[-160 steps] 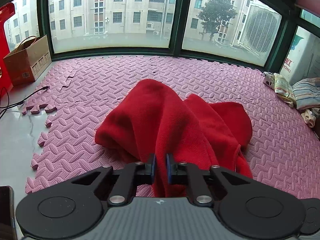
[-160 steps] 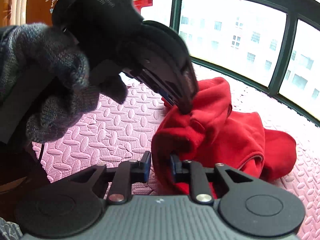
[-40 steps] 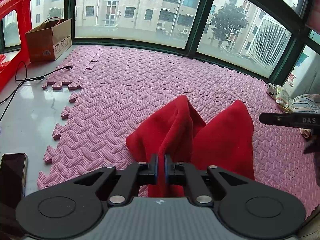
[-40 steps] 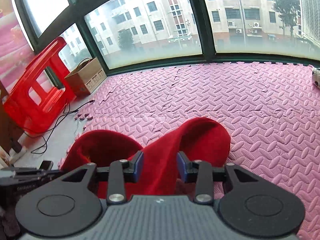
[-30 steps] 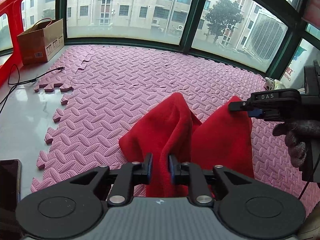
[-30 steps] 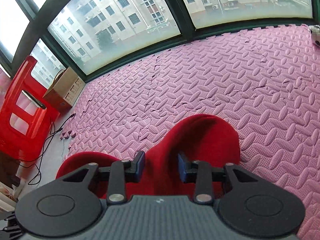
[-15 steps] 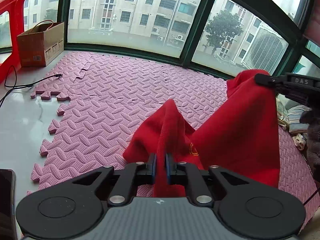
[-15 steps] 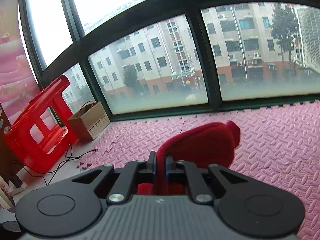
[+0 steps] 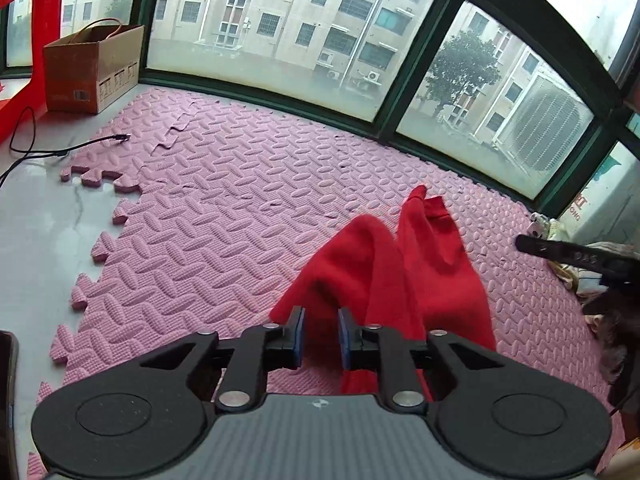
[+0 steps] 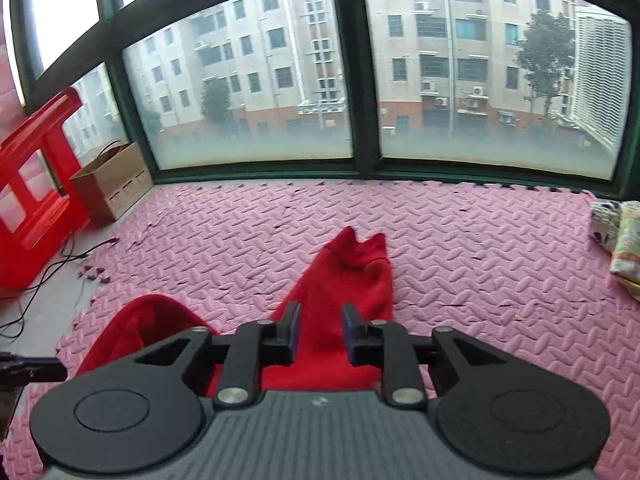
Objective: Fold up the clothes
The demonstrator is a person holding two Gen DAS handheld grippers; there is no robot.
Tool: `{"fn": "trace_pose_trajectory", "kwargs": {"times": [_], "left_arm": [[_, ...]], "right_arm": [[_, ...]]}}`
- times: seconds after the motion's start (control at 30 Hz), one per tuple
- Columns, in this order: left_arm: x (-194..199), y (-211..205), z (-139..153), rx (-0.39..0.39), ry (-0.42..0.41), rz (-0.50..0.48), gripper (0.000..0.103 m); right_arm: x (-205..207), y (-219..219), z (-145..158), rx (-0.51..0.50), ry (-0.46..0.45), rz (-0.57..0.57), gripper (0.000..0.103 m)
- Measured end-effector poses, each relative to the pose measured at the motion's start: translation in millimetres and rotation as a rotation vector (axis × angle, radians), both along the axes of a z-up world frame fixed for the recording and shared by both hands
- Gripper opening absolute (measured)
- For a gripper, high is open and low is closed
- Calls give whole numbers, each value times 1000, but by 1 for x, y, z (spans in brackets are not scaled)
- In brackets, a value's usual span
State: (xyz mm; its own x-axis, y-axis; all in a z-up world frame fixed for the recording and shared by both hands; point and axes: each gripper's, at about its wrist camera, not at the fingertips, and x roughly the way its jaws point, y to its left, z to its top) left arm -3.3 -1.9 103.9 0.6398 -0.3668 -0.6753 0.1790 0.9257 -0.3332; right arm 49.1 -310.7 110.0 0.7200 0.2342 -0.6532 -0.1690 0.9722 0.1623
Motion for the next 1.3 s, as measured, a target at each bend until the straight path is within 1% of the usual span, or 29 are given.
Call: {"fn": "trace_pose_trajectory", "kwargs": {"times": [0.03, 0.07, 0.1, 0.17, 0.23, 0.33, 0.4, 0.47, 0.53, 0.6, 0.63, 0.67, 0.7, 0.73, 0.77, 0.83, 0.87, 1.0, 1.07, 1.17, 1.2, 1.23, 1.27, 1.3], "left_arm": [[-1, -7, 6, -1, -23, -18, 59], [-1, -14, 8, 12, -43, -34, 63], [-1, -20, 9, 27, -56, -47, 65], [0, -28, 7, 44, -54, -69, 65], [1, -31, -2, 46, -21, -92, 65], [-1, -29, -16, 56, 29, -98, 63], [-4, -25, -22, 47, 47, -105, 63], [-7, -22, -26, 32, 59, -113, 63], [-10, -20, -28, 21, 66, -125, 60], [-13, -19, -28, 16, 64, -136, 56], [-14, -18, -29, 12, 64, -140, 53], [-14, -18, -29, 9, 65, -145, 51], [-15, -17, -29, 5, 65, -151, 48], [-16, -17, -29, 1, 65, -158, 43], [-16, -16, -30, -1, 66, -163, 40], [-18, -14, -31, -8, 68, -172, 27], [-19, -13, -32, -10, 70, -173, 26], [-19, -8, -37, -19, 76, -166, 25], [-18, -4, -40, -27, 83, -157, 24], [-16, 2, -44, -42, 90, -134, 24], [-15, 5, -45, -46, 93, -122, 24], [-13, 7, -45, -43, 98, -106, 24], [-12, 10, -46, -38, 103, -92, 24], [-11, 12, -48, -36, 107, -81, 24]], "right_arm": [[7, 11, -4, 5, 22, 52, 30], [14, 22, -9, 8, 45, 100, 31], [22, 32, -15, 5, 68, 148, 30], [32, 48, -28, -21, 91, 209, 31], [40, 60, -39, -50, 118, 270, 31], [50, 80, -56, -103, 126, 355, 31], [57, 84, -61, -112, 130, 398, 31], [68, 90, -68, -121, 158, 460, 36], [76, 91, -76, -141, 173, 464, 37], [82, 90, -82, -137, 201, 462, 36], [84, 90, -84, -129, 205, 465, 34], [83, 90, -85, -125, 208, 473, 29], [82, 91, -84, -125, 209, 481, 20], [80, 92, -83, -142, 203, 491, 13], [78, 95, -80, -171, 187, 497, 9], [75, 99, -70, -225, 147, 501, 8], [74, 102, -62, -256, 121, 500, 8], [70, 122, -30, -495, -34, 561, 7], [71, 137, -16, -639, -122, 600, 7], [77, 164, -6, -844, -270, 653, 9], [79, 172, -5, -884, -304, 661, 14], [84, 185, -3, -906, -351, 672, 33], [90, 198, -2, -905, -392, 664, 47], [95, 205, -2, -892, -412, 642, 59]]}}
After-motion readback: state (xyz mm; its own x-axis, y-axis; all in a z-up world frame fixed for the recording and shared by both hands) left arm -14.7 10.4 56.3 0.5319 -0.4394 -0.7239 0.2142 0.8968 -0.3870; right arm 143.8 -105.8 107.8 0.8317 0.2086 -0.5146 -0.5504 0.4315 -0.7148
